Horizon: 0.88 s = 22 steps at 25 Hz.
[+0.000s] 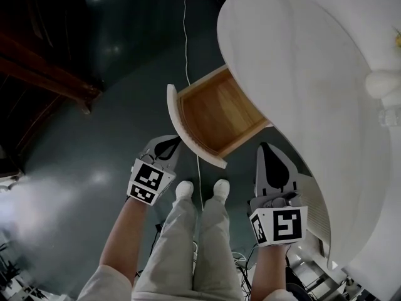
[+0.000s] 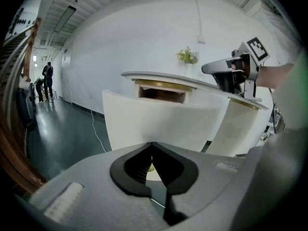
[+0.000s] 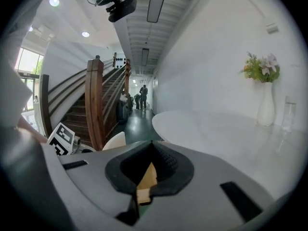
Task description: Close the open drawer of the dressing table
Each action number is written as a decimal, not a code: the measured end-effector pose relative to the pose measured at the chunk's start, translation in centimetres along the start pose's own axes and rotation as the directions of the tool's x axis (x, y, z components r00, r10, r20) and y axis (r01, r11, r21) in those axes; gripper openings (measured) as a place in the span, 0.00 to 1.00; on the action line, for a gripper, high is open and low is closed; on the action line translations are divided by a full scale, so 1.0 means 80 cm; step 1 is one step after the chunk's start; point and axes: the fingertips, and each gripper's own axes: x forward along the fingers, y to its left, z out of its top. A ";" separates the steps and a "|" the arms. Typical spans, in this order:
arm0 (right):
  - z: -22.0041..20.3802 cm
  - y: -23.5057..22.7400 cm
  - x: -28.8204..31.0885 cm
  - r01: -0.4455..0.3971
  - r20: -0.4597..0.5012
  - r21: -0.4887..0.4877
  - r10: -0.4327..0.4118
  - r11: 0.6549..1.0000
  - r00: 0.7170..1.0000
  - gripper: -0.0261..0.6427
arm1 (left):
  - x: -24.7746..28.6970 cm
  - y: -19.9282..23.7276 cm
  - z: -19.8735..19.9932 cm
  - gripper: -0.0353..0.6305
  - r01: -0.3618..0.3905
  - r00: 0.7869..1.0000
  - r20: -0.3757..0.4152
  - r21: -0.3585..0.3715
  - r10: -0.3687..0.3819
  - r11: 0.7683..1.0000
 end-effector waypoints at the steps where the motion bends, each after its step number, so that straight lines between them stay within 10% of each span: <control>1: 0.002 -0.002 0.000 0.002 0.005 0.003 -0.002 1.000 1.000 0.03 | 0.000 0.000 0.001 0.08 0.000 1.000 -0.003 0.003 0.000 1.000; 22: 0.004 -0.057 -0.002 0.077 0.005 0.044 -0.077 0.996 0.997 0.03 | 0.067 -0.016 0.043 0.07 0.035 0.999 -0.016 0.070 -0.034 0.997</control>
